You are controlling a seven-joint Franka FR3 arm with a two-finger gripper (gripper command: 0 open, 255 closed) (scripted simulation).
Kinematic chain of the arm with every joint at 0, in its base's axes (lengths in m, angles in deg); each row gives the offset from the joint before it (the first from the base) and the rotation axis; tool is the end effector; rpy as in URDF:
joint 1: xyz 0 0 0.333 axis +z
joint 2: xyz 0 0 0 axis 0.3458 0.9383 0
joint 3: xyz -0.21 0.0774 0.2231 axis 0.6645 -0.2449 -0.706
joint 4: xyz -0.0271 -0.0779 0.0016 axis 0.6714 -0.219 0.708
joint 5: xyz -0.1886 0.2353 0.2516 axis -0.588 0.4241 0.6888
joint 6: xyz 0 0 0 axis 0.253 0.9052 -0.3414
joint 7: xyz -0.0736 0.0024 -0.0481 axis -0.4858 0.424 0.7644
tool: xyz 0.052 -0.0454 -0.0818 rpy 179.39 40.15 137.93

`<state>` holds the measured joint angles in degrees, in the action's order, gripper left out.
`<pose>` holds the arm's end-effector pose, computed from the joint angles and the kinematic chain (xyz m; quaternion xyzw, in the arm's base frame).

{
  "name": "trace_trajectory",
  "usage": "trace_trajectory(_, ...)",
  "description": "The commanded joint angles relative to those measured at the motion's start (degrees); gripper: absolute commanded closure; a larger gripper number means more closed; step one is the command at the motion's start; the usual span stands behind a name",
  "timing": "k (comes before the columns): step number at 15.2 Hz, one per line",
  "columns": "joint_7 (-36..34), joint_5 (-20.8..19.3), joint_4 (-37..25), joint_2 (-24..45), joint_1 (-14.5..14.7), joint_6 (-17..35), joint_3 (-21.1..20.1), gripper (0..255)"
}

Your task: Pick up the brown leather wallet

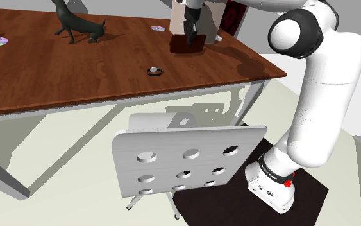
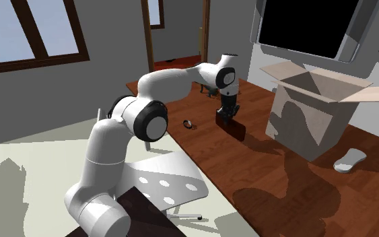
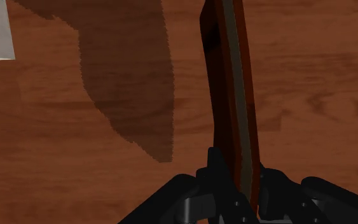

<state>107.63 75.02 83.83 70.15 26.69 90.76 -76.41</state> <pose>0.6865 -0.0368 0.5135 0.8166 0.5759 -0.0187 0.0343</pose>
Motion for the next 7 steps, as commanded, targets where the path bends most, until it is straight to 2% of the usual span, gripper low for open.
trace_trajectory(1, 0.01, 0.06, -2.20, 0.36, -0.07, -1.86, -0.01, 255)
trace_trajectory(5, 0.21, 0.23, -6.59, 1.18, -0.37, -5.42, 0.01, 255)
trace_trajectory(7, 0.22, 0.23, -6.76, 1.22, -0.38, -5.55, 0.01, 255)
